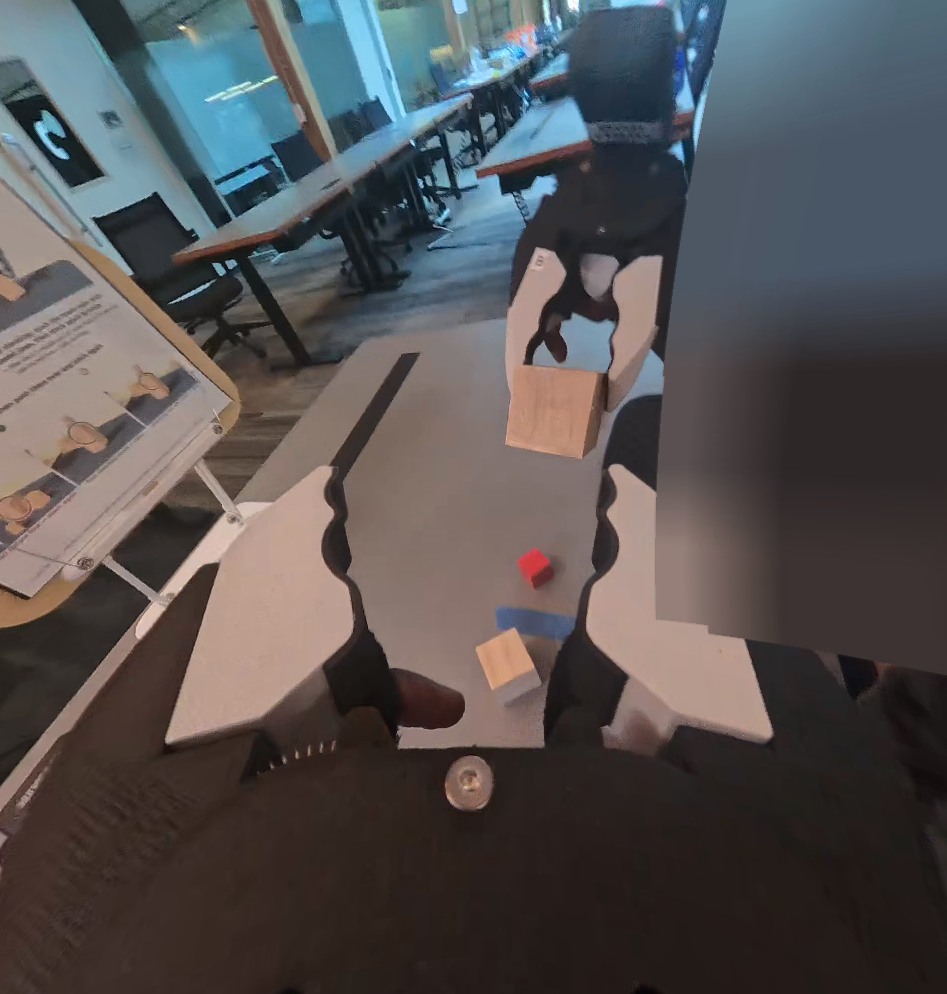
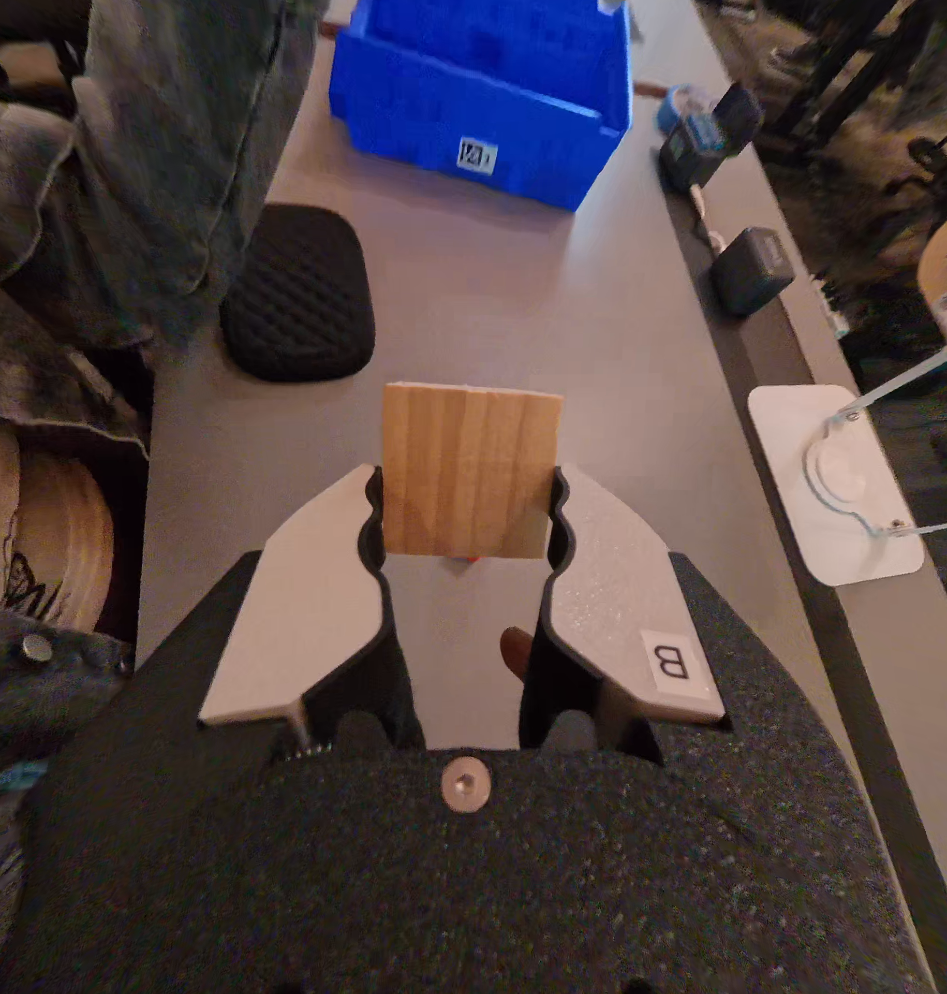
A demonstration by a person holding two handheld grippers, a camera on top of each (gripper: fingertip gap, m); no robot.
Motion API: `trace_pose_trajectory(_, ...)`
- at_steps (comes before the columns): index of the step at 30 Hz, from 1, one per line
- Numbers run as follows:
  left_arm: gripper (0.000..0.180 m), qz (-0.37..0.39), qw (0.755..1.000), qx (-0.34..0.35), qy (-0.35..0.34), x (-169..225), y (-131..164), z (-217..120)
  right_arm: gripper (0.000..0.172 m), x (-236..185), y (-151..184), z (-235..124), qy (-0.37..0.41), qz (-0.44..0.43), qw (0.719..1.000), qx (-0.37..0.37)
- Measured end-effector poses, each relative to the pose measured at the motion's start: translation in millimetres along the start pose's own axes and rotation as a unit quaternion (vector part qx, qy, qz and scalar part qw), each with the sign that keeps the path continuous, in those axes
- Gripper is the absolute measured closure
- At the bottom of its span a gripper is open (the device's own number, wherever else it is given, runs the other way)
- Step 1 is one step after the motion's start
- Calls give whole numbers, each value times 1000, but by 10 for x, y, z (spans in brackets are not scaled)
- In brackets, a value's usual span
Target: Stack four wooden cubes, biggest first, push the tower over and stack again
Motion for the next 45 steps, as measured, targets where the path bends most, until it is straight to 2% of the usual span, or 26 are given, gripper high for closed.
trace_pose_trajectory(4, 91, 21, 1000, -6, -1, 46, 226, -51, 112, -79, 240, 304, -38, 15, 995, -87)
trace_pose_trajectory(7, 91, -17, 1000, 2, -24, -46, 191, -54, 112, -163, 514, 573, -56, 36, 990, -128)
trace_pose_trajectory(10, 91, 8, 1000, -7, -21, -10, 191, 1, 112, -262, 719, 798, -70, 43, 983, -167)
trace_pose_trajectory(17, 92, 21, 1000, -13, -8, 4, 207, 52, 112, -302, 912, 1101, -105, 36, 978, -177)
trace_pose_trajectory(21, 92, 15, 1000, -8, -17, -15, 216, -1, 112, -295, 965, 1165, -120, 9, 974, -191)
trace_pose_trajectory(27, 92, 24, 1000, 2, -7, 15, 198, -17, 112, -282, 987, 1162, -134, -4, 976, -169)
trace_pose_trajectory(28, 92, 23, 1000, 1, -7, 13, 199, -12, 111, -285, 982, 1160, -136, 1, 976, -172)
trace_pose_trajectory(30, 92, 22, 1000, -2, -7, 8, 205, -6, 96, -283, 948, 1138, -137, 11, 974, -178)
trace_pose_trajectory(37, 92, 21, 1000, -2, -5, 7, 217, -25, 88, -83, 610, 935, -133, -27, 986, -101)
trace_pose_trajectory(41, 92, 18, 1000, -5, -6, -1, 227, -28, 89, 47, 584, 899, -140, -42, 987, -60)
trace_pose_trajectory(43, 92, 13, 1000, -13, -9, -13, 243, -19, 88, 109, 623, 878, -134, -48, 990, -16)
trace_pose_trajectory(45, 92, 8, 999, -32, -19, -33, 267, 5, 84, 208, 700, 844, -115, -47, 990, 69)
Point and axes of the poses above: each gripper's, where its closed fingertips meet, z out along the fingers, y out of its underside, x = y × z across the jaws, the point moved 10 cm from there along -z, back along the fingers, and after that the axes turned 12 degrees about -y, right-handed, at the moved point
